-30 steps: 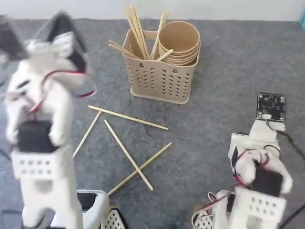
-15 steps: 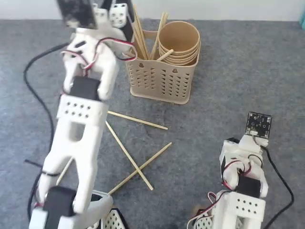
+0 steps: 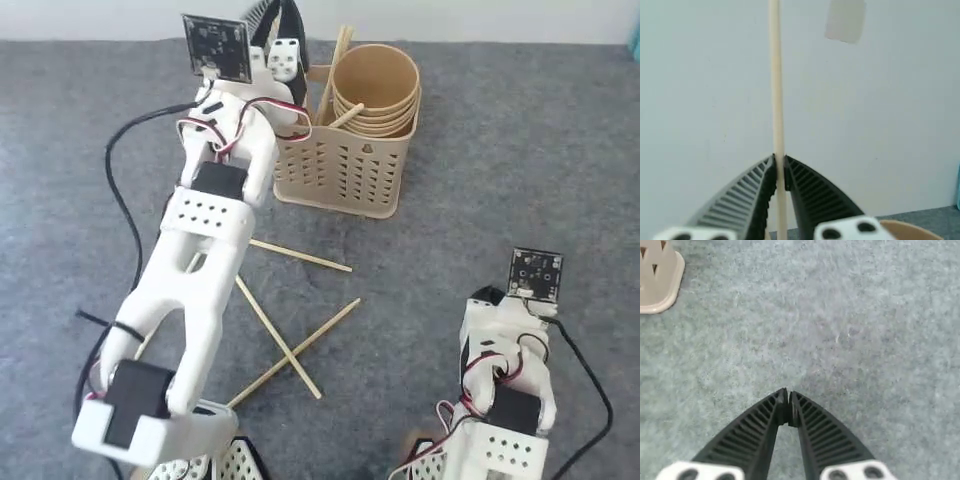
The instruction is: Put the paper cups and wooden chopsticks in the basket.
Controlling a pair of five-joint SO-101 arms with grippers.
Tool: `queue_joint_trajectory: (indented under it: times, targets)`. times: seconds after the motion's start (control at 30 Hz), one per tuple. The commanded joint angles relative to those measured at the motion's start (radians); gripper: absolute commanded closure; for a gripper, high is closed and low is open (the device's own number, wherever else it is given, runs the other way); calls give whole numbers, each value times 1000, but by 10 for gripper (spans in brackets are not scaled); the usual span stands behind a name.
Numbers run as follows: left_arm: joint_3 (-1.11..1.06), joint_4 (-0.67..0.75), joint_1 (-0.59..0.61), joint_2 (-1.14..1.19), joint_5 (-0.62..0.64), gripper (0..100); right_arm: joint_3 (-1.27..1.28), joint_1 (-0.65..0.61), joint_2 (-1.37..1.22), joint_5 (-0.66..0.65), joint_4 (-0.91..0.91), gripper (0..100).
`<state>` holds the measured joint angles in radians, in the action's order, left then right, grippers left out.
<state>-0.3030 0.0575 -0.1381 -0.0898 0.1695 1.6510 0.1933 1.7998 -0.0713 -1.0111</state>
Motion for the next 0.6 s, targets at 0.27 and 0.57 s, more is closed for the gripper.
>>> queue_joint_trajectory:
  times: [0.27,0.57]
  targets:
    - [-12,-98,-5,-55,-3,825,-20,-8,12,-31,-5,991]
    - [-191,-413,137,-473,-5,825,-20,-8,12,-31,-5,991]
